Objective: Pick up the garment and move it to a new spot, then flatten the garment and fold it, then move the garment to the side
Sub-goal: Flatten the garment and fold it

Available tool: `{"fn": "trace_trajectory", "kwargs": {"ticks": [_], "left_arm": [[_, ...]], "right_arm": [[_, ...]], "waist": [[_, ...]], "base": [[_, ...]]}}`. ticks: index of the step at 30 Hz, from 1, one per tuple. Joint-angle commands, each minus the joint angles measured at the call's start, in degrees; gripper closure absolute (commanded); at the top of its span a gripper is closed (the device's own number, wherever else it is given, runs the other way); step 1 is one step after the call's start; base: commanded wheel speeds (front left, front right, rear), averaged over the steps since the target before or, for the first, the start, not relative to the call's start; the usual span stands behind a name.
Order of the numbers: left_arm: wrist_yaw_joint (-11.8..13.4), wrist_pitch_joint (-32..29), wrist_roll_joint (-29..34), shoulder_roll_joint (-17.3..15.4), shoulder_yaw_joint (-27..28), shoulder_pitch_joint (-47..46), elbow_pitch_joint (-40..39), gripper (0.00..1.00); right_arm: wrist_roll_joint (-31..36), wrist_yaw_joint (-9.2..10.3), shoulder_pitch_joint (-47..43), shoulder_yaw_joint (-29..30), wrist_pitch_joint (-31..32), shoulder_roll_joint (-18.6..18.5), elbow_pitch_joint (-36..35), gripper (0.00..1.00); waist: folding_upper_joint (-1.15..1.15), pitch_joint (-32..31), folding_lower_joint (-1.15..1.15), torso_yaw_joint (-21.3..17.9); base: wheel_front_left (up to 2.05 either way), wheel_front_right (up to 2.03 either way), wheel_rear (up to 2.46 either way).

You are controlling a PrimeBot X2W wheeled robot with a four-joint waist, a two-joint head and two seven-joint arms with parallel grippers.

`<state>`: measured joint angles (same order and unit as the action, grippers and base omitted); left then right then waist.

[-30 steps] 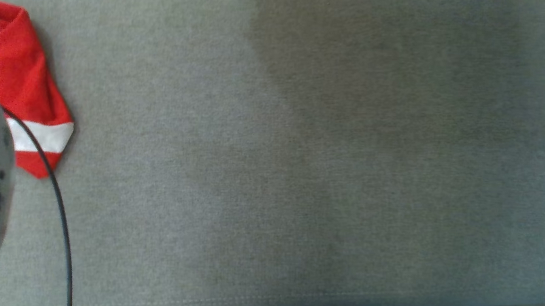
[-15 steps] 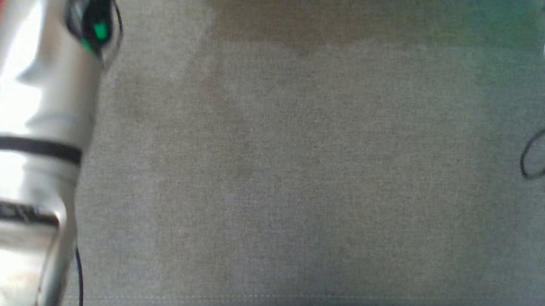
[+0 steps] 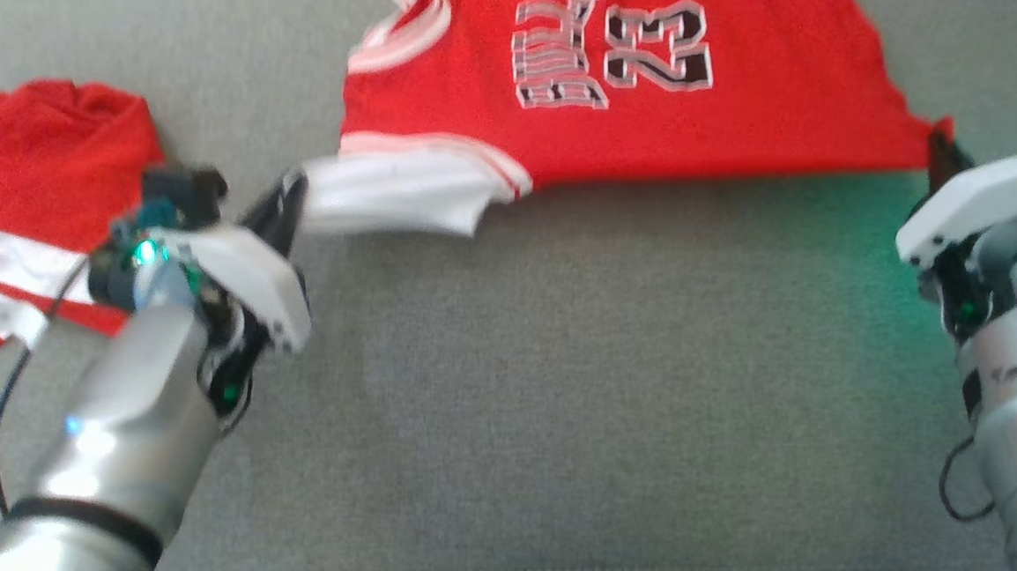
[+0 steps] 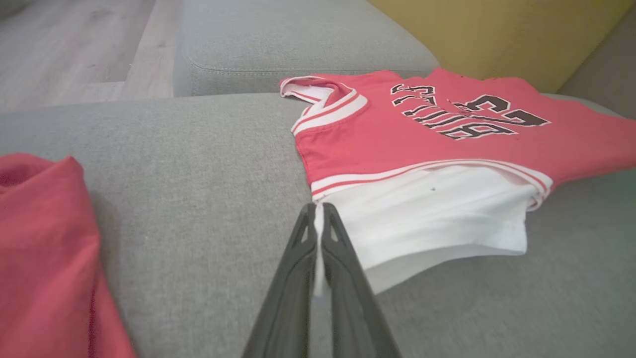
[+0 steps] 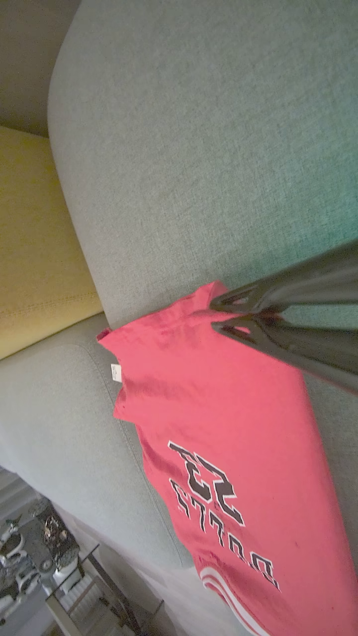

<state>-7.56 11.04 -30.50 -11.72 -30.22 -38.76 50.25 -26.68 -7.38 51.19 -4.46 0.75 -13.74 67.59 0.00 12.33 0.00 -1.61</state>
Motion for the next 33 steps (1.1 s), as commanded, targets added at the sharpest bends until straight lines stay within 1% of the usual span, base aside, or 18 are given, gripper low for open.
{"fn": "trace_trajectory", "kwargs": {"ticks": [1, 7, 17, 24, 28, 29, 30, 33], "left_arm": [[0.10, -0.10, -0.53, -3.33, 1.08, -1.15, -2.06, 1.00], [0.09, -3.45, -5.04, -7.07, -3.66, 5.22, -8.11, 1.00], [0.08, -8.16, -8.91, -13.04, -7.76, 12.83, -17.14, 1.00], [0.08, -12.74, -12.19, -17.03, -9.28, 18.12, -25.21, 1.00], [0.08, -16.25, -16.12, -19.34, -9.88, 20.73, -31.00, 1.00], [0.08, -17.14, -17.02, -20.05, -10.12, 21.27, -32.52, 1.00], [0.08, -17.14, -17.02, -20.05, -10.12, 21.27, -32.52, 1.00], [0.08, -19.74, -19.47, -22.23, -10.88, 22.75, -36.59, 1.00]], "right_arm": [[-0.71, -0.11, 0.15, -1.21, 0.12, -1.16, -2.16, 1.00], [-3.00, -0.11, -5.55, -5.96, 3.96, -3.67, -5.19, 1.00], [-6.76, -0.11, -13.13, -13.88, 12.44, -9.44, -11.08, 1.00], [-11.31, -0.11, -17.83, -21.23, 20.98, -14.80, -19.69, 1.00], [-14.53, -0.11, -20.37, -24.97, 26.52, -18.64, -25.52, 1.00], [-15.48, -0.11, -21.02, -25.75, 28.03, -19.66, -27.00, 1.00], [-15.48, -0.11, -21.02, -25.75, 28.03, -19.66, -27.00, 1.00], [-18.23, -0.11, -22.93, -27.66, 32.27, -22.65, -31.53, 1.00]], "waist": [[0.00, -2.48, 0.00, -0.41], [0.00, -6.30, 0.00, -0.20], [0.00, -10.78, 0.00, -0.39], [0.00, -12.73, 0.00, -1.38], [0.00, -13.50, 0.00, -1.60], [0.00, -13.68, 0.00, -1.61], [0.00, -13.68, 0.00, -1.61], [0.00, -14.11, 0.00, -1.62]], "base": [[0.00, 0.00, 0.00], [0.00, 0.00, 0.00], [0.00, 0.00, 0.00], [0.00, 0.00, 0.00], [0.00, 0.00, 0.00], [0.00, 0.00, 0.00], [0.00, 0.00, 0.00], [0.00, 0.00, 0.00]]}}
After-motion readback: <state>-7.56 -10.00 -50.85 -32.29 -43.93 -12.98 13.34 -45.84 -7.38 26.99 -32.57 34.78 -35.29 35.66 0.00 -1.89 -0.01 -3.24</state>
